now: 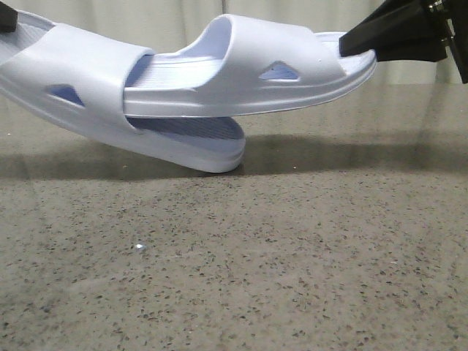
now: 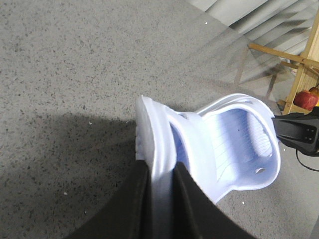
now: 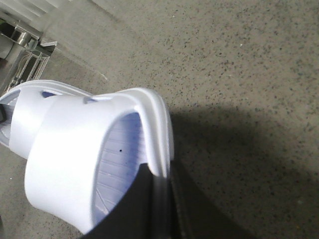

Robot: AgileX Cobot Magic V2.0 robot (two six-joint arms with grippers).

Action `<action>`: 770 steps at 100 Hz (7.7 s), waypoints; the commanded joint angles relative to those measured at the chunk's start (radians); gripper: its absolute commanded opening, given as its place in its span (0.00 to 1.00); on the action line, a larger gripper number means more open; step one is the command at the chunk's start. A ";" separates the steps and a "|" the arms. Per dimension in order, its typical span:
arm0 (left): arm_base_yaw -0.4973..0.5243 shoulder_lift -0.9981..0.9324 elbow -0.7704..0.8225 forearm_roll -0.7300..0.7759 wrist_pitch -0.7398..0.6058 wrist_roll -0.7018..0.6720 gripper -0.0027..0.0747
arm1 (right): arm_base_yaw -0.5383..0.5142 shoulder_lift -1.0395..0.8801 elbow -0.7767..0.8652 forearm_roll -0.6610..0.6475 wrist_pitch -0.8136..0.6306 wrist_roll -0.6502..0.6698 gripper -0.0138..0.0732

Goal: Insert blue slippers together front up

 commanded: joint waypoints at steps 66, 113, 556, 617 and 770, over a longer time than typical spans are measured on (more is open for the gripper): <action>-0.036 -0.021 -0.034 -0.120 0.131 0.009 0.05 | 0.144 0.067 -0.066 0.037 0.118 0.016 0.04; -0.036 -0.021 -0.034 -0.120 0.141 0.014 0.05 | 0.149 0.067 -0.068 0.057 0.120 0.001 0.04; -0.135 -0.795 0.387 0.146 -0.746 0.295 0.05 | 0.225 -0.689 0.496 -0.006 -0.753 -0.129 0.07; -0.141 -0.884 0.507 -0.087 -0.829 0.390 0.05 | 0.250 -0.854 0.664 0.063 -0.811 -0.129 0.07; -0.194 -1.221 0.847 1.254 -1.129 -0.934 0.05 | 0.250 -0.854 0.664 0.071 -0.809 -0.129 0.07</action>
